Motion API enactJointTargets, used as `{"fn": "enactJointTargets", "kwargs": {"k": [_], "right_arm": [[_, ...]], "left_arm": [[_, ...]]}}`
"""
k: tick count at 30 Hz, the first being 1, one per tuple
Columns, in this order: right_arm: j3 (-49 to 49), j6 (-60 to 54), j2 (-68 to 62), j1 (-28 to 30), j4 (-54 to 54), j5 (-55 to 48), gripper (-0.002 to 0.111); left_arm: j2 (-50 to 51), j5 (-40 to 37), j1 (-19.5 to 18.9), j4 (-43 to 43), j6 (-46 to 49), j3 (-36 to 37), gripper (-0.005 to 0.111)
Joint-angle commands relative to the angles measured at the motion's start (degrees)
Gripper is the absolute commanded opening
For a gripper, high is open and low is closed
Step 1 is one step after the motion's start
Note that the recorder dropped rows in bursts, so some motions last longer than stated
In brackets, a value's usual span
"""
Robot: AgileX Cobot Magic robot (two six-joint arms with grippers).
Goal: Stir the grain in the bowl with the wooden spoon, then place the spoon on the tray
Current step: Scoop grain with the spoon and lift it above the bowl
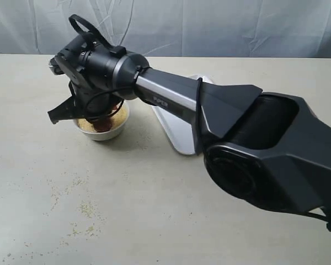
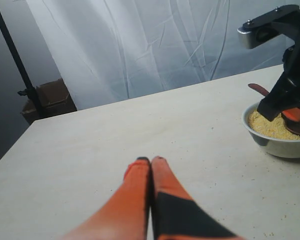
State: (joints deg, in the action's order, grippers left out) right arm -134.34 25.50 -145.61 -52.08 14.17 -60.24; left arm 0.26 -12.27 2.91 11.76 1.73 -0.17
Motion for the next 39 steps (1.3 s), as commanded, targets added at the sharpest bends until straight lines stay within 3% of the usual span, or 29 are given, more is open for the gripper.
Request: {"fn": "enactJointTargets", "kwargs": {"k": [1,7,9,35,37,39], "right_arm": [[-0.3,6.0,2.9,0.4,5.8,1.5,0.004],[-0.3,9.6,2.5,4.1,-1.5,5.9,0.034],[-0.3,11.5,2.0,4.7,-1.4,7.1,0.037],[-0.3,15.1,-2.7,4.7,-0.3,10.6,0.037],[-0.3,15.1,-2.7,4.7,-0.2,10.8,0.035],[-0.3,15.1,-2.5,4.7,0.2,10.8,0.025]], "left_arm": [[-0.3,0.3,0.0,-0.2,-0.1,0.2,0.000],[-0.3,0.3,0.0,-0.2,-0.1,0.2,0.000],[-0.3,0.3,0.0,-0.2,-0.1,0.2,0.000],[-0.3,0.3,0.0,-0.2,-0.1,0.2,0.000],[-0.3,0.3,0.0,-0.2,-0.1,0.2,0.000],[-0.3,0.3,0.0,-0.2,-0.1,0.2,0.000]]}}
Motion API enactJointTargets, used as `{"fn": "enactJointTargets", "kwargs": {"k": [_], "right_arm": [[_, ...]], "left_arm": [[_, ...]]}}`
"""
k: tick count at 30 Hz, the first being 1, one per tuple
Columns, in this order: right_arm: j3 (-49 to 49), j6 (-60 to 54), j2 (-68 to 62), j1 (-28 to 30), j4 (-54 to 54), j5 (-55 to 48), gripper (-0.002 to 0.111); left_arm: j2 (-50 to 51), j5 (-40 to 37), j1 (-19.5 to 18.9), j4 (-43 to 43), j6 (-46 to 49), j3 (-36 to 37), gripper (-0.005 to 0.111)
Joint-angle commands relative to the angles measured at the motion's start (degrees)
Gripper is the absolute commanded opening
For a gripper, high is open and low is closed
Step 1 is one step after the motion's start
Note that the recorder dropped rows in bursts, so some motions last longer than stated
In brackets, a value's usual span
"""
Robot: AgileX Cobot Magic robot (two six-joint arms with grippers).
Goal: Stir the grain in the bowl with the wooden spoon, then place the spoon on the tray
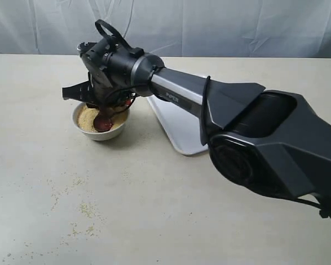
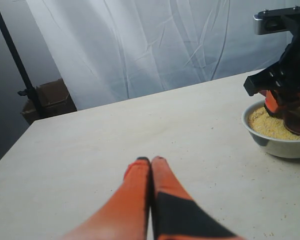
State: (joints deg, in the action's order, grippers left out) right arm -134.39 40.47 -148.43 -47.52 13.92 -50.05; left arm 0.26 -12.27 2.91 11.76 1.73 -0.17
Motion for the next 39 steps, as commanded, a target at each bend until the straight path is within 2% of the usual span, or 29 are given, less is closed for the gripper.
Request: {"fn": "enactJointTargets", "kwargs": {"k": [1,4,5,14,18,23,31,35,39], "right_arm": [[-0.2,0.2,0.4,0.1,0.6,0.8,0.020],[-0.2,0.2,0.6,0.1,1.2,0.8,0.001],[-0.2,0.2,0.7,0.1,1.2,0.8,-0.001],[-0.2,3.0,2.6,0.1,4.7,0.9,-0.001],[-0.2,13.0,3.8,0.1,9.4,-0.7,-0.001],[-0.2,32.0,5.2,-0.5,13.2,-8.8,-0.001],[-0.2,59.8,5.2,-6.7,23.6,-15.6,-0.001],[-0.2,66.1,4.0,-9.0,32.4,-15.7,-0.001],[-0.2,70.5,2.4,-9.2,32.1,-16.0,-0.001]], "left_arm": [[-0.3,0.3,0.0,-0.2,-0.1,0.2,0.000],[-0.3,0.3,0.0,-0.2,-0.1,0.2,0.000],[-0.3,0.3,0.0,-0.2,-0.1,0.2,0.000],[-0.3,0.3,0.0,-0.2,-0.1,0.2,0.000],[-0.3,0.3,0.0,-0.2,-0.1,0.2,0.000],[-0.3,0.3,0.0,-0.2,-0.1,0.2,0.000],[-0.3,0.3,0.0,-0.2,-0.1,0.2,0.000],[-0.3,0.3,0.0,-0.2,-0.1,0.2,0.000],[-0.3,0.3,0.0,-0.2,-0.1,0.2,0.000]]}}
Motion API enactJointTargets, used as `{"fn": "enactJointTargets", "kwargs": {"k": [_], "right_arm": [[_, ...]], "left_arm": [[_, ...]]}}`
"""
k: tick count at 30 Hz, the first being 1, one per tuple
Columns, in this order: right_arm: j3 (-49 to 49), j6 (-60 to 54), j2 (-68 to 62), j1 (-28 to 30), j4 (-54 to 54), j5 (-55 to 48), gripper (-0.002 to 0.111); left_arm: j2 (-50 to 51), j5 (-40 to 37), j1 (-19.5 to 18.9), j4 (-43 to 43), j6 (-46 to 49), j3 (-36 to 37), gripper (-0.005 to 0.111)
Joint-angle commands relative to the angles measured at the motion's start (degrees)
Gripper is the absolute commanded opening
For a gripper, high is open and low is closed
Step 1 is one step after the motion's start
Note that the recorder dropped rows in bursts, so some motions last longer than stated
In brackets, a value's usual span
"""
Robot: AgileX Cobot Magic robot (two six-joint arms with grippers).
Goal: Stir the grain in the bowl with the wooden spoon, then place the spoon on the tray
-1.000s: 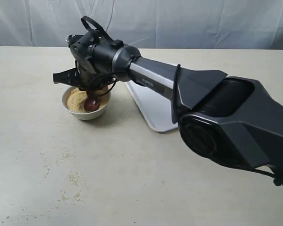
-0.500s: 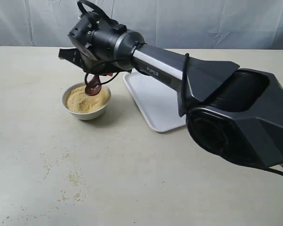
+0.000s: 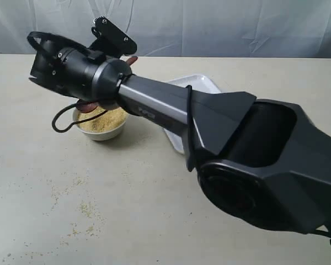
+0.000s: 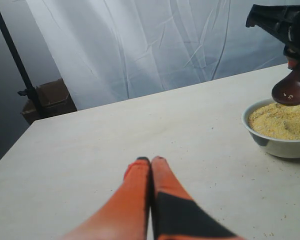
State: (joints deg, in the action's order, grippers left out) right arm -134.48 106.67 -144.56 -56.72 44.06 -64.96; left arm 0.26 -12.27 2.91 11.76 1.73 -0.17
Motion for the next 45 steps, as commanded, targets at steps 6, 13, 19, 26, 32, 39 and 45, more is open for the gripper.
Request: {"fn": "enactJointTargets", "kwargs": {"k": [6,13,19,26,32,39,45], "right_arm": [[-0.1,6.9,-4.2,0.0,6.2,-2.0,-0.001],[-0.1,10.2,-5.0,0.0,6.0,0.0,-0.001],[-0.1,9.7,-5.0,0.0,5.2,-1.2,-0.001],[-0.1,9.8,-5.1,0.0,3.2,0.8,-0.001],[-0.1,9.8,-5.1,0.0,1.7,1.1,0.000],[-0.1,9.8,-5.1,0.0,1.8,1.1,0.038],[-0.1,9.8,-4.9,0.0,1.7,0.4,0.057]], "left_arm": [[-0.3,0.3,0.0,-0.2,-0.1,0.2,0.000],[-0.3,0.3,0.0,-0.2,-0.1,0.2,0.000],[-0.3,0.3,0.0,-0.2,-0.1,0.2,0.000],[-0.3,0.3,0.0,-0.2,-0.1,0.2,0.000],[-0.3,0.3,0.0,-0.2,-0.1,0.2,0.000],[-0.3,0.3,0.0,-0.2,-0.1,0.2,0.000],[-0.3,0.3,0.0,-0.2,-0.1,0.2,0.000]]}}
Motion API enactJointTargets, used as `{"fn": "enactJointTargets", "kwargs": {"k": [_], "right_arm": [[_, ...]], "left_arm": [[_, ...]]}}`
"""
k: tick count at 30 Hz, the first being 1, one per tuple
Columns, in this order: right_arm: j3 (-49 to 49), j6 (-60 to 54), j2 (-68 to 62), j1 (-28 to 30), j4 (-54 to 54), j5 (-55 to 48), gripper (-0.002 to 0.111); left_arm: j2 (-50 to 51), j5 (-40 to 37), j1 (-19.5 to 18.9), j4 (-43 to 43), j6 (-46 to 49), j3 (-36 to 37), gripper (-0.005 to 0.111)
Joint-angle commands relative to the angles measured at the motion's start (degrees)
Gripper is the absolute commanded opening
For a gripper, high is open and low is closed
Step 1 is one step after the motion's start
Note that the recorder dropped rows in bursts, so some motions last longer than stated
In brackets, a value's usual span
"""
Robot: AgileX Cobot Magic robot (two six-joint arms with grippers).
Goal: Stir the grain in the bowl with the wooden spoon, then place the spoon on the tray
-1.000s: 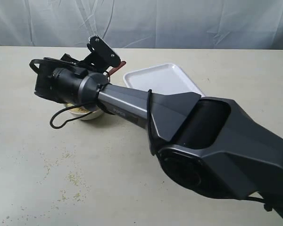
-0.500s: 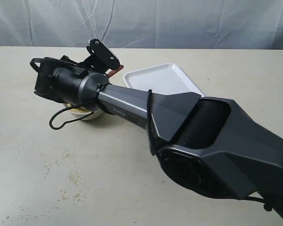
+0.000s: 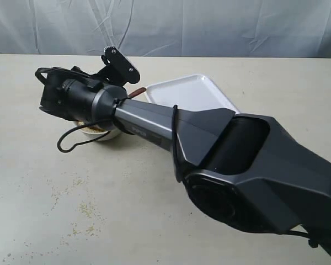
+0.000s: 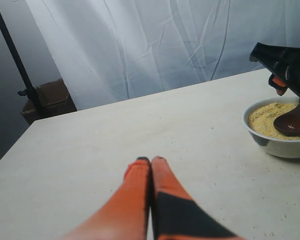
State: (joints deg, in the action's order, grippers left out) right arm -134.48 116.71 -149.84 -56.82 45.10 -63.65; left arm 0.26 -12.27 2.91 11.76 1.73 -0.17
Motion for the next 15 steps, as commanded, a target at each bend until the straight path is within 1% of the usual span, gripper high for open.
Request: {"fn": "enactJointTargets", "kwargs": {"k": [1,5,7,11,13,15], "right_arm": [[-0.1,-0.2,0.5,0.1,0.5,-1.0,0.057],[-0.1,-2.2,2.7,0.1,-0.7,-1.3,0.057],[-0.1,-7.0,4.2,0.1,-2.3,-1.1,0.057],[-0.1,-19.1,7.4,0.1,-7.9,-0.8,0.057],[-0.1,-26.9,8.4,0.1,-9.5,1.0,0.057],[-0.1,-41.4,9.7,0.9,-14.1,6.0,0.052]], "left_arm": [[-0.3,0.3,0.0,-0.2,-0.1,0.2,0.000],[-0.3,0.3,0.0,-0.2,-0.1,0.2,0.000],[-0.3,0.3,0.0,-0.2,-0.1,0.2,0.000],[-0.3,0.3,0.0,-0.2,-0.1,0.2,0.000],[-0.3,0.3,0.0,-0.2,-0.1,0.2,0.000],[-0.3,0.3,0.0,-0.2,-0.1,0.2,0.000]]}}
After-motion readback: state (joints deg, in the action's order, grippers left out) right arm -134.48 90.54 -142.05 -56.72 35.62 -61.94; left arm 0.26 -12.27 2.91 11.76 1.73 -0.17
